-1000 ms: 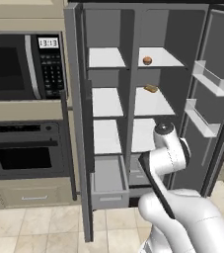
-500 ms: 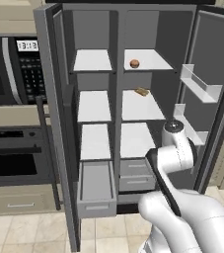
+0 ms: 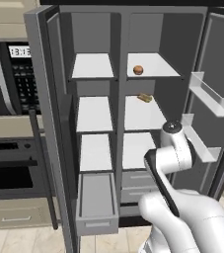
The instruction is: Take the lemon and tangerine from the fridge shelf and place them in the freezer drawer to begin freezing them.
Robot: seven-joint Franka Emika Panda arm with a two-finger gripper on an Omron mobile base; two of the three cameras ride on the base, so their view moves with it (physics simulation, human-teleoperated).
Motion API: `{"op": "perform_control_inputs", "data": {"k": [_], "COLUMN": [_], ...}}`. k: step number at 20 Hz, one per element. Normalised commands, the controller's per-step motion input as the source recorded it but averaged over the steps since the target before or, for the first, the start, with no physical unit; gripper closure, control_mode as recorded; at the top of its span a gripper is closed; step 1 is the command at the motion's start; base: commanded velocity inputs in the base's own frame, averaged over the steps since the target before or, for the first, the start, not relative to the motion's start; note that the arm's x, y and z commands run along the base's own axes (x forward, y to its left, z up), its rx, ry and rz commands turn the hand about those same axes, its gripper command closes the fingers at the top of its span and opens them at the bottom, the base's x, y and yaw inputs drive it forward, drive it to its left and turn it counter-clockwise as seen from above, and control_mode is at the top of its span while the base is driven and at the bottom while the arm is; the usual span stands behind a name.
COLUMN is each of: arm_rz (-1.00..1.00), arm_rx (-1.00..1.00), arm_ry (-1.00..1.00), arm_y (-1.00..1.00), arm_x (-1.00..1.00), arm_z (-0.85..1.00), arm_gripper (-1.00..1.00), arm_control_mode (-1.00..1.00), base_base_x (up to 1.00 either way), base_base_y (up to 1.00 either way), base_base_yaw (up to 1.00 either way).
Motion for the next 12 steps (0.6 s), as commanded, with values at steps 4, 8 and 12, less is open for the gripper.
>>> {"op": "perform_control_inputs", "data": {"k": [4,8,12], "arm_rz": [0.00,0.00,0.00], "arm_rx": [0.00,0.00,0.00], "arm_ry": [0.00,0.00,0.00], "arm_y": [0.00,0.00,0.00], "arm_x": [0.00,0.00,0.00], "arm_z": [0.00,0.00,0.00], "arm_gripper": [-1.00,-1.00,-1.00], "arm_control_mode": [1.00,1.00,1.00], "base_base_x": [0.30,0.40,0.29], "base_base_y": [-0.03,0.00,0.04], "base_base_yaw": [-0.01,-0.13,-0.24]}}
